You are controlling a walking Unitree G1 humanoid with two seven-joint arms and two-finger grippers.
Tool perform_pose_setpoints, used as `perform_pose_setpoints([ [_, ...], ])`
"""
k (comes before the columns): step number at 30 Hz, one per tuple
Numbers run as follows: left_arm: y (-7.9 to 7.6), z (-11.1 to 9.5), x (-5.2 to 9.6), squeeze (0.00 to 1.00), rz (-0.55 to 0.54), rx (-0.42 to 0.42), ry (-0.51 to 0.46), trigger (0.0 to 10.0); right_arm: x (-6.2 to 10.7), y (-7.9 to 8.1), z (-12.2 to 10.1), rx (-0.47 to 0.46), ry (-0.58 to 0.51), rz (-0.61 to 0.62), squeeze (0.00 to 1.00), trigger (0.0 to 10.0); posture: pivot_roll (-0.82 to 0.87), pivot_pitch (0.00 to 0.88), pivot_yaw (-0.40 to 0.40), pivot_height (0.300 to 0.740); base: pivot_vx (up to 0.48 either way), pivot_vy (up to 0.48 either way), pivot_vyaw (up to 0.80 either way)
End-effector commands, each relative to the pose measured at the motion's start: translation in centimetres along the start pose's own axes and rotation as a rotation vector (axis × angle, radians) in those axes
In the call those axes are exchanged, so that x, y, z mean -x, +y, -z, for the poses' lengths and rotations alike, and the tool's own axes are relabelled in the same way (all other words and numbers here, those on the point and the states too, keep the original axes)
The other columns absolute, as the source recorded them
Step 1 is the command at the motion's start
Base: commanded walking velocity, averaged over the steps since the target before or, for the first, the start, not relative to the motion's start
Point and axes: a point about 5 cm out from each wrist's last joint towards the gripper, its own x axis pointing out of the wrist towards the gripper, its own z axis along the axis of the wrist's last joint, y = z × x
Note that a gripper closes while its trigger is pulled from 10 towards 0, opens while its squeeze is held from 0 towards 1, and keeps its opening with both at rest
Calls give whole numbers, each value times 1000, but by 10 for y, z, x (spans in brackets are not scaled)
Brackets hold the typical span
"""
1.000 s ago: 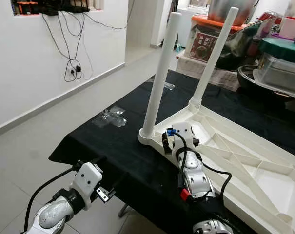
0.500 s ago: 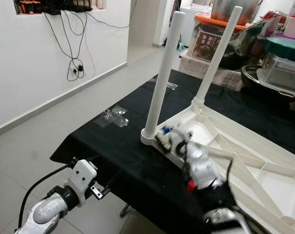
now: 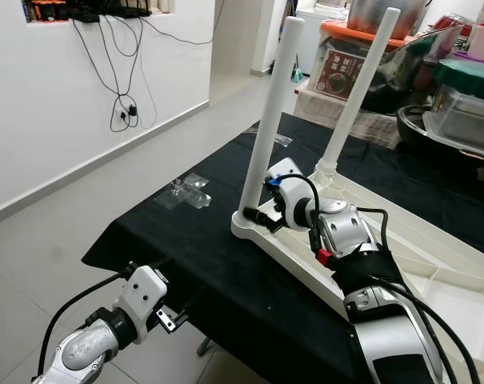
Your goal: Building children table
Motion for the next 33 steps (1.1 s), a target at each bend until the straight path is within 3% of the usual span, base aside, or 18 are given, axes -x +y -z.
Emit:
perform_pose_setpoints([
  [1,-4,4,1,0,9,10,18,10000,2,-6,1,12,61,-41,0,10000,29,3,-113,740,0,0,0],
  [11,-4,3,3,0,6,4,14,10000,-4,-20,25,-41,264,68,0,10000,30,21,-110,740,0,0,0],
  [15,-4,2,3,0,3,4,15,10000,-3,-20,35,-17,326,66,0,10000,28,32,-114,740,0,0,0],
  [23,-5,2,4,0,-1,4,18,10000,-2,-19,44,13,375,29,0,10000,27,41,-115,740,0,0,0],
  [27,-6,2,3,0,0,6,18,10000,-1,-16,44,98,408,-79,0,10000,22,41,-120,740,0,0,0],
  [33,-7,2,3,0,0,6,18,10000,-1,-21,37,119,394,-49,0,10000,23,40,-124,740,0,0,0],
])
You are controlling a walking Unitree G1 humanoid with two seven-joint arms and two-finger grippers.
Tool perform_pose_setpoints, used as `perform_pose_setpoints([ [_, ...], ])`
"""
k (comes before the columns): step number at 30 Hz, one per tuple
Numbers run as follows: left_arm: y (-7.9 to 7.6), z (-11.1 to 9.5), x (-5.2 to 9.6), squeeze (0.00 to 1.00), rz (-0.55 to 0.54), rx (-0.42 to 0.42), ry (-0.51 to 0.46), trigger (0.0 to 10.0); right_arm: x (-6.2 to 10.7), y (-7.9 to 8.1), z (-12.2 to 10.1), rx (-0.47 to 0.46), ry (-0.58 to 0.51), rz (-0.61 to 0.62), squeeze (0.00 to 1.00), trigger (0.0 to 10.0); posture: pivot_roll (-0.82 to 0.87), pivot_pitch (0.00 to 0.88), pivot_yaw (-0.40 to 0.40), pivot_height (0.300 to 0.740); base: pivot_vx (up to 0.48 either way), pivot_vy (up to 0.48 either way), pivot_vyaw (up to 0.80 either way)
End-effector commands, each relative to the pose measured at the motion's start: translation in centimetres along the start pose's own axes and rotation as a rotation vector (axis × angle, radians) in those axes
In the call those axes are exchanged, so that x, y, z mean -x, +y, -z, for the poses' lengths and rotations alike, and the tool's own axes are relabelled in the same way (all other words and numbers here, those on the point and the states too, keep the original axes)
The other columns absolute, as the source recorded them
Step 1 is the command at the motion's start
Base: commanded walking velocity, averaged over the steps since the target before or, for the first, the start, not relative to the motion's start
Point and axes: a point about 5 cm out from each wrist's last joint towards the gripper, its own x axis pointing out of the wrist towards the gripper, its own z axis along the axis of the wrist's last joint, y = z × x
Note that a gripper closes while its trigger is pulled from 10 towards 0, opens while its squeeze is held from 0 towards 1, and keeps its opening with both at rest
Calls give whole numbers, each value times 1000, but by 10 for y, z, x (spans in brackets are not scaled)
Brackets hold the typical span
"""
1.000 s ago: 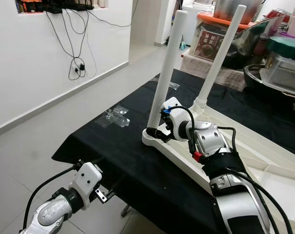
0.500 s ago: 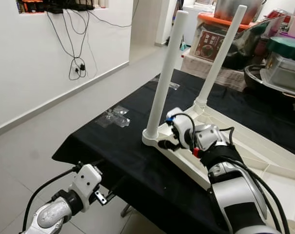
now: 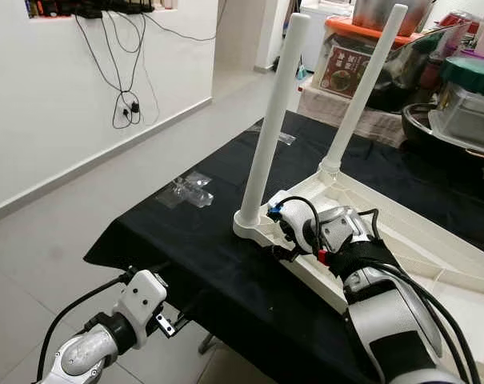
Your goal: Building children table
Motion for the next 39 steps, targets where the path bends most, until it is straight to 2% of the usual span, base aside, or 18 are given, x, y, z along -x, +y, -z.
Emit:
perform_pose_setpoints([
  [1,-3,0,0,0,5,-4,7,10000,7,-8,-9,3,-39,32,0,10000,24,35,-125,740,0,0,0],
  [3,-4,1,0,0,4,-4,10,10000,13,-11,-19,-5,-100,25,0,10000,26,29,-125,740,0,0,0],
  [10,-4,2,0,0,11,-5,13,10000,18,-11,-20,8,-108,-38,0,10000,21,20,-122,740,0,0,0],
  [12,-5,2,0,0,18,-4,14,10000,13,0,-10,48,-70,-151,0,10000,22,17,-122,740,0,0,0],
  [14,-6,3,1,0,22,-3,17,10000,8,7,1,79,-28,-210,0,10000,24,16,-121,740,0,0,0],
  [22,-6,3,1,0,23,-5,19,10000,2,6,10,67,16,-170,0,10000,26,19,-121,740,0,0,0],
  [24,-6,3,1,0,22,-6,19,10000,-3,4,15,48,57,-95,0,10000,23,28,-115,740,0,0,0],
  [27,-6,3,1,0,21,-6,19,10000,-6,4,18,56,82,-59,0,10000,24,29,-118,740,0,0,0],
  [28,-6,2,1,0,19,-6,19,10000,-8,3,19,135,128,-2,0,10000,27,37,-120,740,0,0,0],
  [29,-6,2,1,0,19,-7,19,10000,-8,3,19,156,139,13,0,10000,27,37,-120,740,0,0,0],
  [30,-6,2,1,0,19,-7,19,10000,-8,3,19,156,139,13,0,10000,27,37,-120,740,0,0,0],
  [32,-6,1,1,0,16,-6,19,10000,-11,4,18,216,158,20,0,10000,28,42,-121,740,0,0,0],
  [34,-5,1,2,0,7,-2,18,10000,-13,7,15,339,179,-7,0,10000,27,49,-123,740,0,0,0],
  [35,-5,1,2,0,7,-2,18,10000,-13,7,15,339,179,-7,0,10000,27,49,-123,740,0,0,0],
  [36,-5,1,1,0,5,1,18,10000,-13,10,13,430,195,-57,0,0,24,50,-124,740,0,0,0],
  [39,-5,1,1,0,5,2,19,10000,-12,11,11,477,198,-89,0,0,22,50,-124,740,0,0,0],
])
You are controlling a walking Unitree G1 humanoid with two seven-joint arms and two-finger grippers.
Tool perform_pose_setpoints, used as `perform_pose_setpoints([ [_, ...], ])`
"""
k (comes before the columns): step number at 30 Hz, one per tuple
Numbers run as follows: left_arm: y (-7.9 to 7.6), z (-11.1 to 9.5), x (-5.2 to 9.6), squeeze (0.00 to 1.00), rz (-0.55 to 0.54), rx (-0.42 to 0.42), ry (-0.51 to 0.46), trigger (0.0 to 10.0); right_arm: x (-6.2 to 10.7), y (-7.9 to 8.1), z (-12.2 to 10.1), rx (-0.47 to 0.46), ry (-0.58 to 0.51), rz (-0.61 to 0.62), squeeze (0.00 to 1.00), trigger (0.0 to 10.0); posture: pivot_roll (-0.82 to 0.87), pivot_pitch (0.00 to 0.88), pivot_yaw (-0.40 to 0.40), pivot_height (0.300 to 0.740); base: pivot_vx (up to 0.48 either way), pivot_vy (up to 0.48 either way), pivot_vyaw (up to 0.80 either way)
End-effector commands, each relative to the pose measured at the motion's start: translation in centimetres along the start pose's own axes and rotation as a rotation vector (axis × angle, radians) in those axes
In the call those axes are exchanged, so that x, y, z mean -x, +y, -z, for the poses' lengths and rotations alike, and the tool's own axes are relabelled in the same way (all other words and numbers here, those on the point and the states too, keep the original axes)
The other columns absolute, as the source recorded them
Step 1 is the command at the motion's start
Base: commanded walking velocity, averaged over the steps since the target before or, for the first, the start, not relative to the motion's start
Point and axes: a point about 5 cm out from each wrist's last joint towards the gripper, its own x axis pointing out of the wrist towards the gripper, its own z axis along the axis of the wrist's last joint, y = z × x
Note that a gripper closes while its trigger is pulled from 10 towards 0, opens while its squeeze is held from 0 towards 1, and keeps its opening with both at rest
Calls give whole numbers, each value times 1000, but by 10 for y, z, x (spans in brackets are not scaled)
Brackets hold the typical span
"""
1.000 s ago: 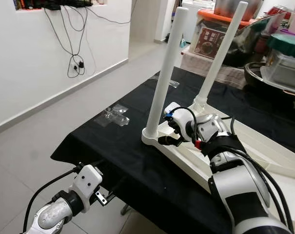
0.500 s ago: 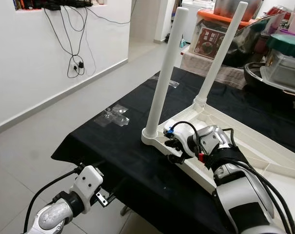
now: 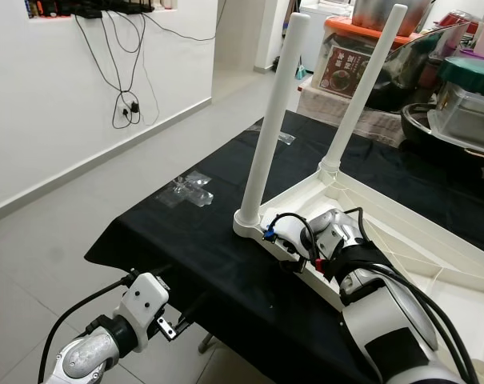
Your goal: Building children table
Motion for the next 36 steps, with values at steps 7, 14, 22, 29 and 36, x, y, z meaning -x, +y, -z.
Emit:
perform_pose_setpoints([
  [7,-2,-1,-1,0,-3,6,2,10000,8,-7,-3,28,12,-20,0,0,20,52,-127,740,0,0,0],
  [14,-2,-1,-1,0,-10,6,2,10000,12,-10,-7,99,-23,-27,0,0,15,51,-127,740,0,0,0],
  [22,0,-1,-2,0,-16,6,4,10000,21,-11,-22,181,-137,-100,0,0,13,51,-130,740,0,0,0],
  [29,1,0,-3,0,-18,4,6,10000,33,14,-21,382,-299,-409,0,0,8,47,-126,740,0,0,0],
  [36,1,0,-4,0,-10,3,4,10000,30,26,11,579,-97,-476,0,0,2,42,-124,740,0,0,0],
])
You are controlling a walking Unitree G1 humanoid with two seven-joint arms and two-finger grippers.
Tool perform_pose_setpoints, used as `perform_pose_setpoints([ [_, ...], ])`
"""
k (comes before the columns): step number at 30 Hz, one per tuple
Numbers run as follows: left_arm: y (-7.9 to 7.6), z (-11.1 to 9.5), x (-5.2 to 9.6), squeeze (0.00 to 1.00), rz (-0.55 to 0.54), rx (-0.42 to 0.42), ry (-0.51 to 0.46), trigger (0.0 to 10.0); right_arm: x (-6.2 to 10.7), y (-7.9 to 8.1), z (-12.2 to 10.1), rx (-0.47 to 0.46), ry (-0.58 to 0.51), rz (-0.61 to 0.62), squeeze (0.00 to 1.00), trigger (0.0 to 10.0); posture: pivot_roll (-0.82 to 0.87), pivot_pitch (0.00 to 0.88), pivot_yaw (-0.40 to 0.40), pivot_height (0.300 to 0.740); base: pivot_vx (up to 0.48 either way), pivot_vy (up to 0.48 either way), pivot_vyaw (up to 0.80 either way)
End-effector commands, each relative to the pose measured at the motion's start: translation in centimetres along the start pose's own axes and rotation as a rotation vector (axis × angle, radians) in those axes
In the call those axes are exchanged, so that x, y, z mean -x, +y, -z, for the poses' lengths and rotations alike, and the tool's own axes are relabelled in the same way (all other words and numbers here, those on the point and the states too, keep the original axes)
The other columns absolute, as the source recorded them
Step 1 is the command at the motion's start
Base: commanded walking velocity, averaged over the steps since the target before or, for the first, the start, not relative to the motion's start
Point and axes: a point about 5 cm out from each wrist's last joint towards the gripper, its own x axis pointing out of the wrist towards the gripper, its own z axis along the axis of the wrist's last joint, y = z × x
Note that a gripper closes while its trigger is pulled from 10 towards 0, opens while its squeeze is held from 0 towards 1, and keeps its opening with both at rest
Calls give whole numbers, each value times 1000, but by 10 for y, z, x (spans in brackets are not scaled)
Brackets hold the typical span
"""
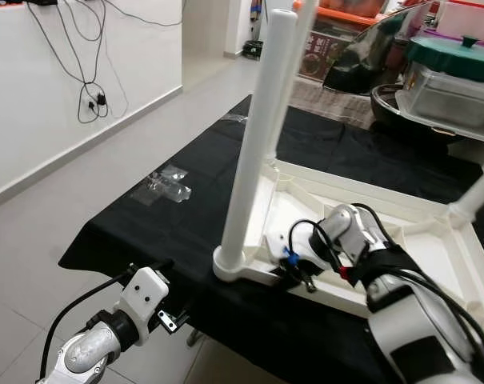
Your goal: Building children table
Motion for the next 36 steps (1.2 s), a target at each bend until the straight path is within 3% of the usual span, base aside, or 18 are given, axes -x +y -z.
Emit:
perform_pose_setpoints([
  [1,-3,3,-1,0,15,4,15,10000,-4,2,1,125,103,-42,0,0,4,38,-128,740,0,0,0],
  [3,-3,3,-1,0,16,2,19,10000,-4,0,4,128,141,-4,0,0,5,37,-128,740,0,0,0],
  [5,-3,4,-1,0,15,-2,19,10000,2,-9,8,119,179,136,0,0,10,31,-129,740,0,0,0],
  [12,-3,4,-1,0,16,-5,19,10000,7,-12,9,151,206,186,0,0,8,25,-126,740,0,0,0],
  [14,-3,5,-1,0,20,-9,23,10000,16,-17,15,165,287,264,0,0,8,22,-121,740,0,0,0],
  [16,-3,5,-1,0,20,-9,23,10000,16,-17,15,165,287,264,0,0,8,22,-121,740,0,0,0],
  [17,-3,5,-1,0,25,-10,23,10000,19,-17,21,159,331,291,0,10000,11,18,-119,740,0,0,0],
  [22,-3,6,-1,0,27,-11,24,10000,23,-21,26,145,381,360,24,10000,12,17,-118,740,0,0,0],
  [23,-3,6,-1,0,28,-12,25,10000,24,-23,27,135,399,397,1000,10000,10,17,-116,740,0,0,0],
  [32,-1,6,-1,0,20,-15,26,10000,28,-19,32,49,347,404,1000,10000,15,19,-116,740,0,0,0],
  [33,-1,6,-1,0,19,-15,26,10000,29,-15,35,21,330,370,82,10000,15,20,-116,740,0,0,0],
  [34,-1,6,-1,0,19,-15,26,10000,32,-11,36,-31,290,328,0,10000,15,21,-115,740,0,0,0],
  [36,-1,6,-1,0,20,-13,28,10000,39,-5,36,-109,189,248,0,10000,12,23,-112,740,0,0,0],
])
